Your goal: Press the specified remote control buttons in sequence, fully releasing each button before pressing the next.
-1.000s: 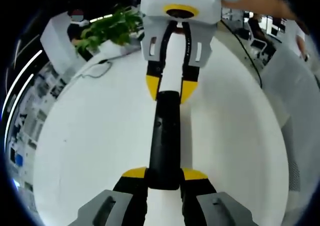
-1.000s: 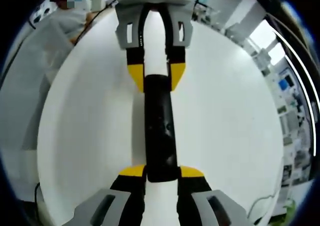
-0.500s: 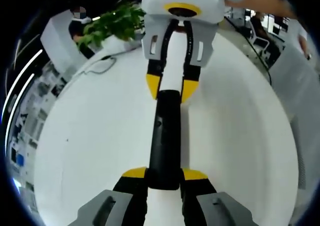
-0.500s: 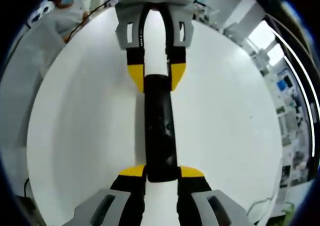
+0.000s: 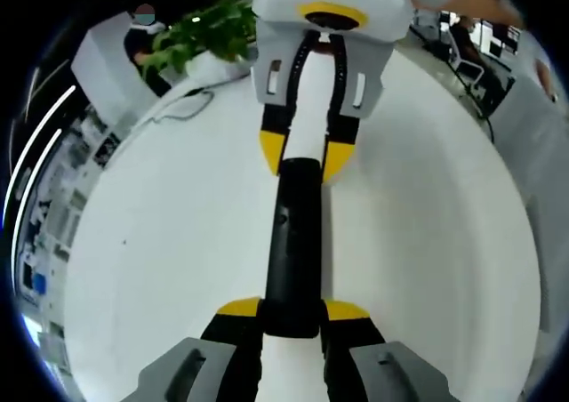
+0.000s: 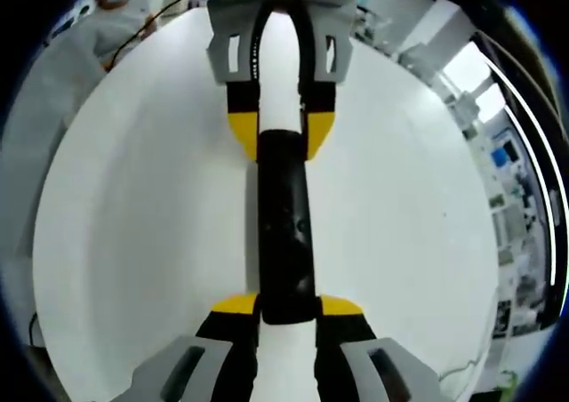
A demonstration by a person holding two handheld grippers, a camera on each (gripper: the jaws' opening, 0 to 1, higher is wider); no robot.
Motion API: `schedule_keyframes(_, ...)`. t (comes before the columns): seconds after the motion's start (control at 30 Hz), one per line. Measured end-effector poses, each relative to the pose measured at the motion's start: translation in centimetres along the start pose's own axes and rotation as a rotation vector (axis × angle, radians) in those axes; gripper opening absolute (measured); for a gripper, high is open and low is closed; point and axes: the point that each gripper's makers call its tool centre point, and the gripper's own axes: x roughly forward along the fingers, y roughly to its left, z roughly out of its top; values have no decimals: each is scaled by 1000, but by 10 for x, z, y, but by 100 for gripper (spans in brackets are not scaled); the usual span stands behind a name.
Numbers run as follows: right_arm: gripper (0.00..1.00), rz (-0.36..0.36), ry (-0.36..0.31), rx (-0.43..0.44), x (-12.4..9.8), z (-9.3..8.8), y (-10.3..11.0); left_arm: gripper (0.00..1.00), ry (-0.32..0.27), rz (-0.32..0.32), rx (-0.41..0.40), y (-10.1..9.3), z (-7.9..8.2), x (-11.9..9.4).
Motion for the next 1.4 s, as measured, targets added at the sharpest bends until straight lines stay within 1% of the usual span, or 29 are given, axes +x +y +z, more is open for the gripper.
schedule_keyframes(0.43, 20, 2, 10, -8, 4, 1, 1, 23, 34, -6, 13, 2, -6, 6)
schedule_keyframes(0.57, 20, 4, 14, -6, 5, -1, 1, 23, 33, -6, 16, 3, -6, 7)
schedule_keyframes(0.9, 21, 0, 22, -22, 12, -5, -8, 24, 36, -5, -1, 6, -5, 9)
schedule_keyframes(1.0, 21, 2, 23, -14, 10, -4, -6, 24, 41, -7, 6, 6, -5, 9)
schedule_keyframes(1.17, 20, 11, 25, -14, 8, -3, -2, 24, 45, -19, -10, 6, -5, 8)
schedule_keyframes(1.4, 23, -2, 25, -11, 4, -1, -1, 26, 43, -2, 3, 10, -5, 8)
